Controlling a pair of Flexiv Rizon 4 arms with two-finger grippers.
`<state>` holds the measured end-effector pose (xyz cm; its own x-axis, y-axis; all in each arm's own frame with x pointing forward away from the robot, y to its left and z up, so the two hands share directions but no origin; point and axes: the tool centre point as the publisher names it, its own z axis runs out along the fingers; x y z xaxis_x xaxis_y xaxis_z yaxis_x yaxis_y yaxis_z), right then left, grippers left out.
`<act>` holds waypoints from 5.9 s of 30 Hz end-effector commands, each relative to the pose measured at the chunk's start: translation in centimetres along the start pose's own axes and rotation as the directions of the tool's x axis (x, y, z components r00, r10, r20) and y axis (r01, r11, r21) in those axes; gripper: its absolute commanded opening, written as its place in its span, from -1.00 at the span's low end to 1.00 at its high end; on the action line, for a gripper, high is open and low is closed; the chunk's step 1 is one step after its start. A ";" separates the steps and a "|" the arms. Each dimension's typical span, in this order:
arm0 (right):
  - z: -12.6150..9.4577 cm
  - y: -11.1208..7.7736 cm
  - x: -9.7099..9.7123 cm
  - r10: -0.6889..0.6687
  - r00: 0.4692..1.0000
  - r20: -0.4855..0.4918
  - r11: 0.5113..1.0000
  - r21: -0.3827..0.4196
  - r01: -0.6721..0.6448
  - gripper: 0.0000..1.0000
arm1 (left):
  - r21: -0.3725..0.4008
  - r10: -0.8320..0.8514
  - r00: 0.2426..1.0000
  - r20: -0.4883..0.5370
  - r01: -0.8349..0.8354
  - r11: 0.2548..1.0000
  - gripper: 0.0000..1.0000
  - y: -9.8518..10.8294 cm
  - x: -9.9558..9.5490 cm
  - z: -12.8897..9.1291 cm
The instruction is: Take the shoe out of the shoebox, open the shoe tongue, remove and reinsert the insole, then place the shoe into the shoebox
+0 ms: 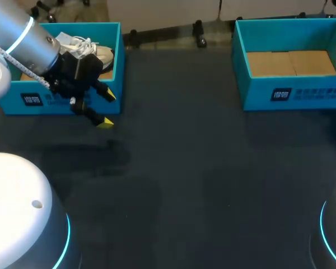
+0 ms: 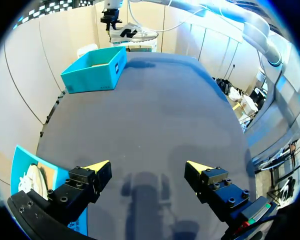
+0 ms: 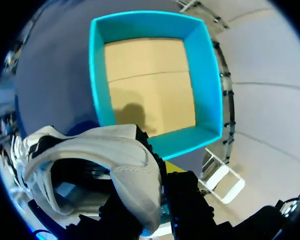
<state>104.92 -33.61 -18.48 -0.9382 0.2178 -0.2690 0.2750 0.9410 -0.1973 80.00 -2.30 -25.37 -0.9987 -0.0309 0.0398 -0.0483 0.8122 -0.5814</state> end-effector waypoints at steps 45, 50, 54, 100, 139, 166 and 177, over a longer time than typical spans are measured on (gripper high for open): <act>-0.8 -3.1 3.0 0.979 0.196 -0.063 0.204 0.165 -0.965 -1.00 | -0.003 0.000 1.000 0.001 0.000 1.000 1.00 0.0 0.1 0.0; -0.8 -3.1 3.0 0.979 0.196 -0.063 0.204 0.165 -0.965 -1.00 | -0.003 0.000 1.000 0.001 0.000 1.000 1.00 0.0 0.1 0.0; -0.8 -3.1 3.0 0.979 0.196 -0.063 0.204 0.165 -0.965 -1.00 | -0.003 0.000 1.000 0.001 0.000 1.000 1.00 0.0 0.1 0.0; 5.7 0.6 2.2 0.993 0.104 0.059 0.097 0.106 -0.990 -1.00 | -0.003 0.000 1.000 0.001 0.000 1.000 1.00 0.0 0.1 0.0; 10.1 1.1 4.0 0.994 0.091 0.067 0.081 0.137 -0.987 -1.00 | -0.003 0.000 1.000 0.001 0.000 1.000 1.00 0.0 0.1 0.0; 13.5 1.3 4.8 0.991 0.092 0.092 0.080 0.128 -0.989 -1.00 | -0.003 0.000 1.000 0.001 0.000 1.000 1.00 0.0 0.1 0.0; 15.2 1.3 5.4 0.988 0.116 0.106 0.100 0.153 -0.983 -1.00 | -0.003 0.000 1.000 0.001 0.000 1.000 1.00 0.0 0.1 0.0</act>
<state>102.90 -35.02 -34.19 0.1823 0.9279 -0.3251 0.9820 -0.1553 0.1074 79.99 -2.30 -25.37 -0.9987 -0.0309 0.0398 -0.0483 0.8122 -0.5814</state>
